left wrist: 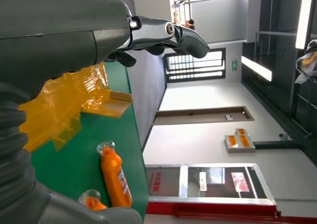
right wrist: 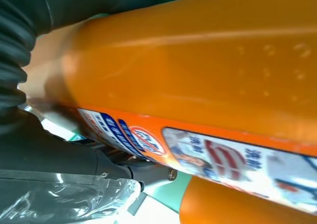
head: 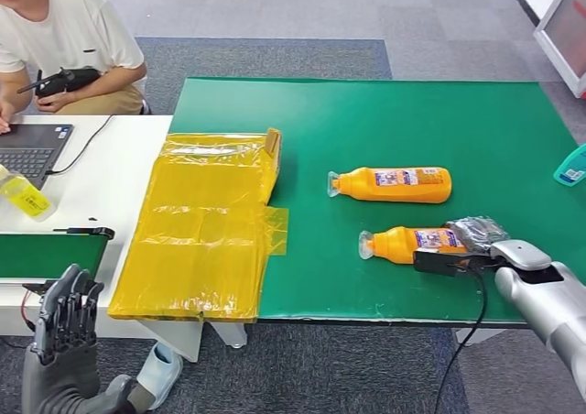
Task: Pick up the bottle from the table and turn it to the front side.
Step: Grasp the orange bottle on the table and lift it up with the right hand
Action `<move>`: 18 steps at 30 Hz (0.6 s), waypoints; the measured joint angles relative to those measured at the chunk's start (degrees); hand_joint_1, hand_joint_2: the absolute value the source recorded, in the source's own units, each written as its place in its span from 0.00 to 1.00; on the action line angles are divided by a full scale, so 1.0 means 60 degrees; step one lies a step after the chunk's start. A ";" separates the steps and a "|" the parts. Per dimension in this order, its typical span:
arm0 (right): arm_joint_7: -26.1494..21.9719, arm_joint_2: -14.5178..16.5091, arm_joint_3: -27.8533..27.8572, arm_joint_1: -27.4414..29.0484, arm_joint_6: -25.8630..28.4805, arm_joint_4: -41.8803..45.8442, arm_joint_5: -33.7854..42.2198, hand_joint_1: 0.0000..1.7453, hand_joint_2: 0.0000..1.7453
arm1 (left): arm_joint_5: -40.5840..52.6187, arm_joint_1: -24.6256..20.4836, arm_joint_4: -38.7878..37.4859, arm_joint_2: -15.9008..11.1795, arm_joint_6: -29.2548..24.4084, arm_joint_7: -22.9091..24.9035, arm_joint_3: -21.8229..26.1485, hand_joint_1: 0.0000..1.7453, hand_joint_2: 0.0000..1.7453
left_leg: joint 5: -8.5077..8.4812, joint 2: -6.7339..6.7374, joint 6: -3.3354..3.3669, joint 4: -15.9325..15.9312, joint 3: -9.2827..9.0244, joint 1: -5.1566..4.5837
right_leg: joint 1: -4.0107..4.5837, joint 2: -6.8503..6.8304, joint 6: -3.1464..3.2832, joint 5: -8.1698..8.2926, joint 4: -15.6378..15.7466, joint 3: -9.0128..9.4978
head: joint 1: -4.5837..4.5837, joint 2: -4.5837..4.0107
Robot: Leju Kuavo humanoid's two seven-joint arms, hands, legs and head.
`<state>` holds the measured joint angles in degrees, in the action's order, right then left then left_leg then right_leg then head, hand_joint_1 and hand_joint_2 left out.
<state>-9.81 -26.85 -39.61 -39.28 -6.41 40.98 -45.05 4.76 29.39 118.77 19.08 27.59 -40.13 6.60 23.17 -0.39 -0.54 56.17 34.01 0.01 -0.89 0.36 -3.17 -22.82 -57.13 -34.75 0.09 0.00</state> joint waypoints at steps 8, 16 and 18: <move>-0.0274 0.0569 -0.0026 -0.0059 0.0135 0.0049 -0.0006 1.00 1.00 | -0.0078 -0.0003 0.0000 0.0057 0.0079 0.0000 0.0013 0.00 1.00 | -0.0004 0.0002 -0.0003 0.0000 -0.0001 0.0002 | 0.0002 0.0004 0.0004 0.0002 0.0000 -0.0006 | 0.0000 0.0000; -0.0652 0.0997 0.0199 0.0231 0.0607 0.0233 0.0377 1.00 1.00 | -0.0015 -0.0015 -0.0002 0.0089 0.0126 0.0000 0.0042 0.00 1.00 | -0.0002 0.0001 0.0000 0.0000 0.0001 0.0002 | 0.0002 0.0004 0.0003 0.0001 -0.0001 -0.0007 | 0.0001 0.0000; -0.0873 0.1227 0.0502 0.0636 0.0998 0.0554 0.0661 1.00 1.00 | 0.0171 -0.0038 -0.0018 0.0106 0.0163 0.0000 0.0045 0.00 1.00 | 0.0001 0.0001 -0.0003 0.0000 -0.0001 0.0005 | 0.0006 0.0004 0.0006 -0.0003 0.0000 -0.0007 | 0.0002 0.0000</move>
<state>-15.05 -19.49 -36.60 -35.46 -0.43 44.31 -41.09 5.79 29.16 118.66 19.72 28.57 -40.13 6.87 23.18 -0.38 -0.56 56.17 34.01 0.04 -0.86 0.39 -3.13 -22.84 -57.13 -34.80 0.10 0.00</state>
